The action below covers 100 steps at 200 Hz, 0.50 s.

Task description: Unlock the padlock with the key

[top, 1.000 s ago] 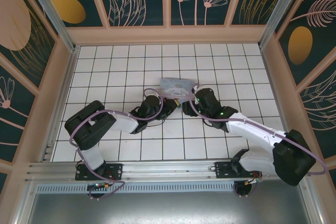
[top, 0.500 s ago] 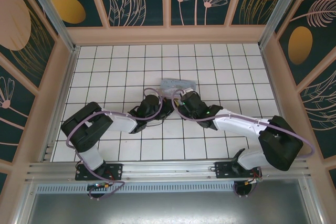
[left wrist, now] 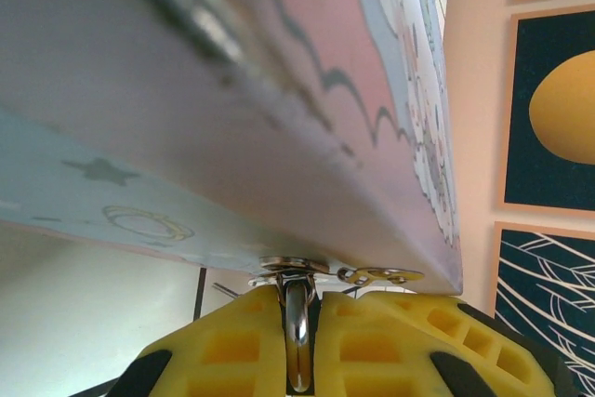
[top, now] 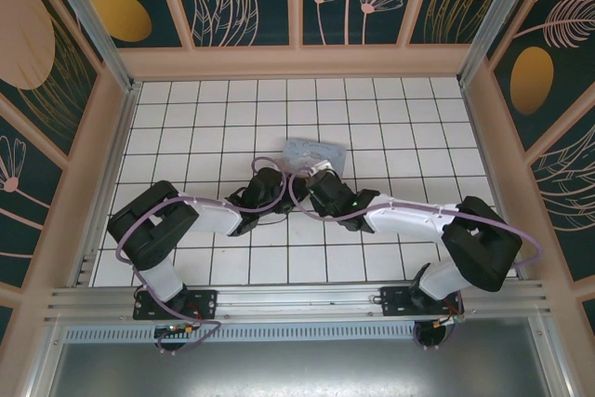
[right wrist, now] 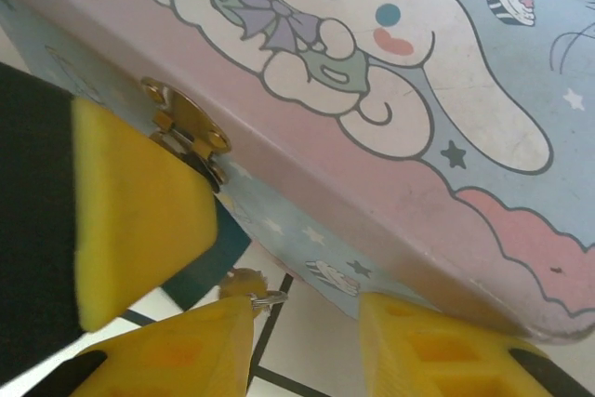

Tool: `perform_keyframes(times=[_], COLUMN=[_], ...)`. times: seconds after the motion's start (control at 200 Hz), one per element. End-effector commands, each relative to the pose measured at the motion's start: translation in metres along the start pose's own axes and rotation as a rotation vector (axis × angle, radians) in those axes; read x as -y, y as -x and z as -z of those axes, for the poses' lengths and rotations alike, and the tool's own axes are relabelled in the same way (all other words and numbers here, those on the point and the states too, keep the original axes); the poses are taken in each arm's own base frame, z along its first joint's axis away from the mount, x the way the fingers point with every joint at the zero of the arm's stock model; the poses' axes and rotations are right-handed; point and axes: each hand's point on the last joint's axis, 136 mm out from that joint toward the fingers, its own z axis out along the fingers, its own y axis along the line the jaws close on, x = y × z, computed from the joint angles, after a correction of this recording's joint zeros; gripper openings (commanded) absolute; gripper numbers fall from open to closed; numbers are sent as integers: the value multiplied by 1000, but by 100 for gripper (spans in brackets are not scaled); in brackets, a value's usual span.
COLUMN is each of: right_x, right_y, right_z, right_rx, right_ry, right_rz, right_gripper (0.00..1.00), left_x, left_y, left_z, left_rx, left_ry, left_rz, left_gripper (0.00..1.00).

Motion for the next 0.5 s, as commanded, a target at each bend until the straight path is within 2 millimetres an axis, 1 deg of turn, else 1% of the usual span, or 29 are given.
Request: perform_keyframes(times=[0.0,0.12,0.185,0.29,0.375,0.435,0.495], right_x=[13,18,20,18,15,15,16], right_y=[-1,4,8,12,16,17,14], right_z=[-2,11,21,38,48,51,49], right_rx=[11,61,94,156,206,222,220], right_ry=[-81,-75,-56,-25,4,-1,-21], right_rz=[8,-19,-35,-14,-20,-18,-4], right_gripper=[36,38,40,44,45,45,45], left_x=[54,54,54,55,57,57,58], left_y=[2,1,1,0,1,2,2], left_z=[9,8,8,7,7,7,7], left_rx=[-6,-10,-12,-18,-18,-17,-17], left_ry=[-159,-157,-156,-156,-158,-159,-156], left_rz=[-36,-37,-39,-40,-42,-43,-47], left_gripper=[0,0,0,0,0,0,0])
